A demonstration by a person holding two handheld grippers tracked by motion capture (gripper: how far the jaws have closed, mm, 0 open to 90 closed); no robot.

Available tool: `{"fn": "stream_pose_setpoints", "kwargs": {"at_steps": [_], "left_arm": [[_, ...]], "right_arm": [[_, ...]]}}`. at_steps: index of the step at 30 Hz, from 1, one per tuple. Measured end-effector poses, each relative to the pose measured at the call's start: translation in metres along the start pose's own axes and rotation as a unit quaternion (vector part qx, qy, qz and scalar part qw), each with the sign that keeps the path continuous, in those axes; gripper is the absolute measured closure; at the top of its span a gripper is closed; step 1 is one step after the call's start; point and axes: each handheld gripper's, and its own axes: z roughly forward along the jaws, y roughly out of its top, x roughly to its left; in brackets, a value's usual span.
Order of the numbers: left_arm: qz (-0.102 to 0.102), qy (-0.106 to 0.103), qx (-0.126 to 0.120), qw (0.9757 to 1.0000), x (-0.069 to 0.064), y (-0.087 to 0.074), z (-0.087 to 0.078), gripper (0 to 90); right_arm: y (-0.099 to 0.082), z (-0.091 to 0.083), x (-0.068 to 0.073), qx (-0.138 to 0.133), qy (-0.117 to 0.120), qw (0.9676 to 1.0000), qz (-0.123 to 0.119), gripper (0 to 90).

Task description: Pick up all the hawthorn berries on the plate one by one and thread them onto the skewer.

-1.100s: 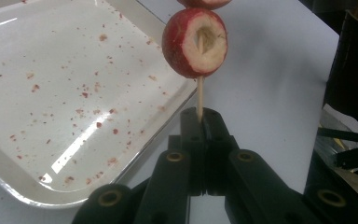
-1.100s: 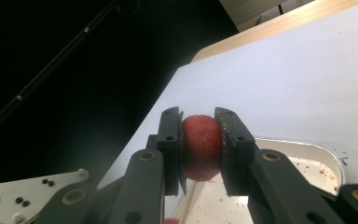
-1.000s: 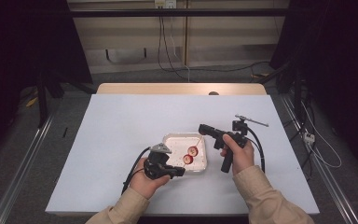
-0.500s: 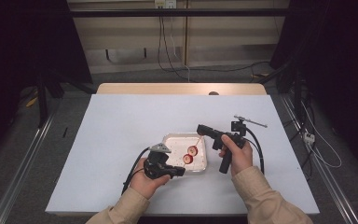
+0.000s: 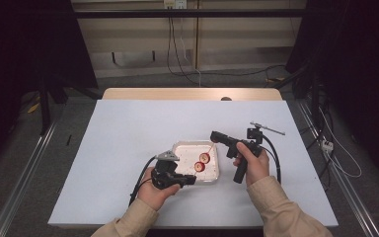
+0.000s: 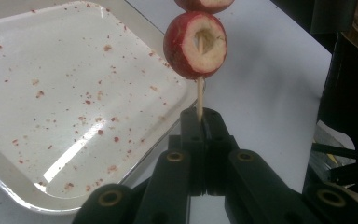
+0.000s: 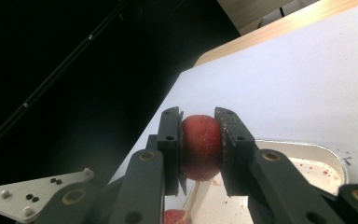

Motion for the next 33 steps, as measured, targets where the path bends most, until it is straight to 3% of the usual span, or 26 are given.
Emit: {"fn": "stream_pose_setpoints", "kwargs": {"at_steps": [10,18,33], "left_arm": [[-0.003,0.004,-0.012,0.9999,0.001,0.0,-0.001,89.5],[-0.007,0.012,-0.021,0.9997,0.001,-0.001,-0.001,89.5],[0.004,0.042,-0.035,0.9985,-0.006,0.0,-0.004,89.8]], "right_arm": [[-0.006,0.005,0.002,0.004,0.002,1.0,0.0,73.2],[-0.009,0.005,0.007,0.005,-0.002,0.9998,-0.017,73.4],[-0.018,0.007,0.013,-0.013,-0.001,0.9997,-0.022,73.5]]}}
